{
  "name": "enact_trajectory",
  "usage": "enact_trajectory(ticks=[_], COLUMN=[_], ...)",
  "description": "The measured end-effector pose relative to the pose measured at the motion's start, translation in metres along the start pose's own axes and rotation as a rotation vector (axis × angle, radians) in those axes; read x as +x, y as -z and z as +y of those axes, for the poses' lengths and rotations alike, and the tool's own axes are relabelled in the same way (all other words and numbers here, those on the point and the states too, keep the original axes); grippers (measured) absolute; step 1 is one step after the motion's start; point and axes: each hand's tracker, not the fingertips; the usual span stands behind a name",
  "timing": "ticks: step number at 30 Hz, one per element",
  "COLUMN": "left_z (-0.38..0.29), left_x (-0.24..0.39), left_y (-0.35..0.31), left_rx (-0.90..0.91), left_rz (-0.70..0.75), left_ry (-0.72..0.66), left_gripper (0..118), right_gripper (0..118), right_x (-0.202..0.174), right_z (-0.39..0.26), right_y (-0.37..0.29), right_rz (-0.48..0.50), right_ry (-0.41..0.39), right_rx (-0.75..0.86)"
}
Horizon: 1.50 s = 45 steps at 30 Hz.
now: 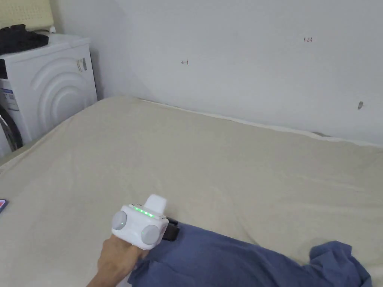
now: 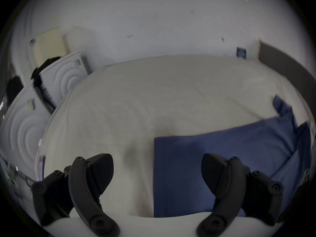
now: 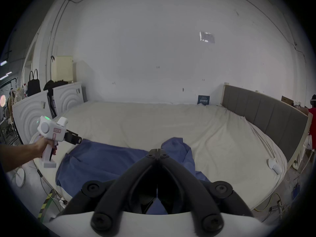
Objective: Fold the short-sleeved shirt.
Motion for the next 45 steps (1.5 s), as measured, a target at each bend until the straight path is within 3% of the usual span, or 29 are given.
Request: enact_trajectory(ticks=[3,7,9,10,11,12,13,14,15,16,17,18,19,20,21,24,27,29,31,32,35,36,37,38,39,40,41,43,45], left_z=[0.005,0.008,0.002,0.003,0.004,0.003,0.003,0.003,-0.001,-0.005,-0.007,-0.011,-0.013,-0.014,-0.015,-0.014,-0.012,-0.011,-0.009,-0.008,-0.001,-0.001,-0.002,-0.002,-0.004,-0.006,-0.008,-0.011,-0.008], left_x=[0.002,0.002,0.009,0.004,0.002,0.002,-0.001,0.004,0.004,0.005,0.007,0.003,0.003,0.003,0.002,0.003,0.007,0.008,0.008,0.007,0.01,0.007,0.005,-0.002,-0.004,-0.007,-0.009,-0.009,-0.008], left_y=[0.02,0.056,0.057,0.055,0.05,0.044,0.038,0.027,0.017,0.008,0.0,0.003,-0.005,-0.012,-0.02,-0.037,-0.044,-0.044,-0.046,-0.045,-0.05,-0.049,-0.048,-0.042,-0.039,-0.037,-0.037,-0.042,-0.044], left_rx=[-0.005,-0.077,-0.055,-0.051,-0.039,-0.014,0.04,0.058,0.051,0.088,0.11,0.121,0.135,0.15,0.177,0.205,0.207,0.2,0.199,0.195,0.171,0.161,0.154,0.143,0.127,0.124,0.121,0.133,0.142], left_rz=[-0.011,-0.042,-0.108,-0.076,-0.089,-0.079,-0.144,-0.212,-0.158,-0.157,-0.142,-0.145,-0.161,-0.178,-0.193,-0.175,-0.152,-0.15,-0.161,-0.165,-0.163,-0.17,-0.175,-0.195,-0.219,-0.218,-0.217,-0.215,-0.219], left_ry=[-0.094,-0.087,-0.031,-0.045,-0.05,-0.054,-0.071,-0.116,-0.131,-0.147,-0.162,-0.19,-0.212,-0.222,-0.229,-0.183,-0.149,-0.13,-0.134,-0.136,-0.151,-0.164,-0.18,-0.215,-0.24,-0.256,-0.266,-0.319,-0.327], left_gripper=[109,106,75,71,56,37,3,3,3,3,3,3,3,3,3,3,3,3,3,3,3,3,3,3,3,3,3,3,3], right_gripper=[0,0,0,1,1,1,1,1,1,10,30,63,106,118,118,118,118,118,117,117,112,112,92,84,69,1,1,1,1], right_x=[0.005,0.011,0.015,0.017,0.018,0.021,0.025,0.028,0.031,0.037,0.043,0.05,0.057,0.064,0.074,0.103,0.119,0.12,0.113,0.111,0.102,0.102,0.106,0.108,0.11,0.112,0.114,0.129,0.133], right_z=[-0.009,-0.016,-0.019,-0.02,-0.021,-0.022,-0.024,-0.024,-0.024,-0.023,-0.021,-0.016,-0.011,-0.007,-0.001,0.02,0.022,0.02,0.02,0.017,0.005,0.0,-0.003,-0.002,0.002,0.006,0.007,0.015,0.022], right_y=[0.014,0.029,0.033,0.036,0.037,0.039,0.045,0.051,0.059,0.068,0.076,0.091,0.112,0.132,0.154,0.216,0.287,0.324,0.354,0.366,0.383,0.384,0.382,0.375,0.367,0.36,0.35,0.33,0.31], right_rz=[0.005,-0.01,-0.022,-0.027,-0.029,-0.029,-0.024,-0.021,-0.015,0.001,0.013,0.022,0.021,0.021,0.024,0.045,-0.05,-0.015,0.115,0.128,0.053,0.057,0.095,0.092,0.053,0.023,-0.021,0.048,0.022], right_ry=[0.01,0.008,0.002,0.004,0.006,0.009,0.012,0.01,0.001,-0.003,-0.008,-0.027,-0.073,-0.093,-0.075,-0.047,-0.17,-0.227,-0.189,-0.169,-0.179,-0.145,-0.06,-0.002,-0.05,-0.112,-0.168,-0.035,-0.021], right_rx=[-0.036,-0.07,-0.079,-0.086,-0.089,-0.09,-0.094,-0.101,-0.109,-0.104,-0.098,-0.106,-0.157,-0.211,-0.25,-0.297,-0.419,-0.43,-0.541,-0.568,-0.647,-0.681,-0.694,-0.649,-0.605,-0.579,-0.517,-0.469,-0.394])
